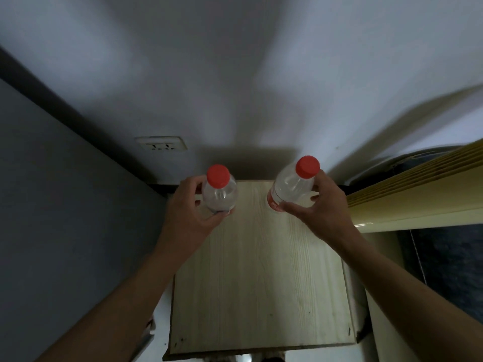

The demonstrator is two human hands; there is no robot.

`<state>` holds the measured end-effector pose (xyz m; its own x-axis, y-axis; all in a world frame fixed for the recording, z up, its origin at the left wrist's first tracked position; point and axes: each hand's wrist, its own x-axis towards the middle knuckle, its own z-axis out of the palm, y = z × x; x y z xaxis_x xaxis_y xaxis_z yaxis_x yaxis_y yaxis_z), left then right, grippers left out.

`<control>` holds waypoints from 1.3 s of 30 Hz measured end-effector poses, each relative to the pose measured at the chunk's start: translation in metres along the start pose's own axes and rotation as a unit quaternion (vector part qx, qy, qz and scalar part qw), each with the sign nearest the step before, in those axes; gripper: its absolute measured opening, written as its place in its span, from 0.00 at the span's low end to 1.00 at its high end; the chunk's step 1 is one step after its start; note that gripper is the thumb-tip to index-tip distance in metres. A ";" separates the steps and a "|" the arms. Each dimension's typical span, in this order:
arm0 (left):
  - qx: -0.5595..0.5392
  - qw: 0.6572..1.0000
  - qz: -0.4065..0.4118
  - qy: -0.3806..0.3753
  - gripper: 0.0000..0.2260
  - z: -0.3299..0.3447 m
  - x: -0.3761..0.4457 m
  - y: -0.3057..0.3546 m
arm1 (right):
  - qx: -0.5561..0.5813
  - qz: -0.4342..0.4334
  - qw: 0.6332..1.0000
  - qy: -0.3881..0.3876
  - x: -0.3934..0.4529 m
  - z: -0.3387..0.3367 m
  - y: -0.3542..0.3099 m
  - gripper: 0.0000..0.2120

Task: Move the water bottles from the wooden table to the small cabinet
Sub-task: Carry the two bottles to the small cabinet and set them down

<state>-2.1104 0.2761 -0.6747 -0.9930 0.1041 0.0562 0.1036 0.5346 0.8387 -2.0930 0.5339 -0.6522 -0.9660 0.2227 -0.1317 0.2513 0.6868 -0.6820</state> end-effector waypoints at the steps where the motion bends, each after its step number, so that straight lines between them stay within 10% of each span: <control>1: 0.006 1.000 -0.002 0.002 0.29 -0.004 0.001 0.004 | -0.002 0.000 1.000 -0.008 0.000 -0.004 -0.003 0.37; 10: 0.017 1.000 -0.017 0.000 0.42 -0.067 0.014 0.062 | 0.001 -0.010 0.999 -0.050 0.002 -0.060 -0.064 0.41; 39: 0.243 0.969 0.015 -0.031 0.31 -0.259 0.031 0.375 | -0.075 -0.153 0.985 0.038 -0.074 -0.344 -0.304 0.32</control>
<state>-2.1173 0.2624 -0.2184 -0.9852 0.1683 0.0313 0.1624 0.8610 0.4820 -2.0770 0.5461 -0.1876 -0.9920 0.0369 0.1211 -0.0387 0.8226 -0.5673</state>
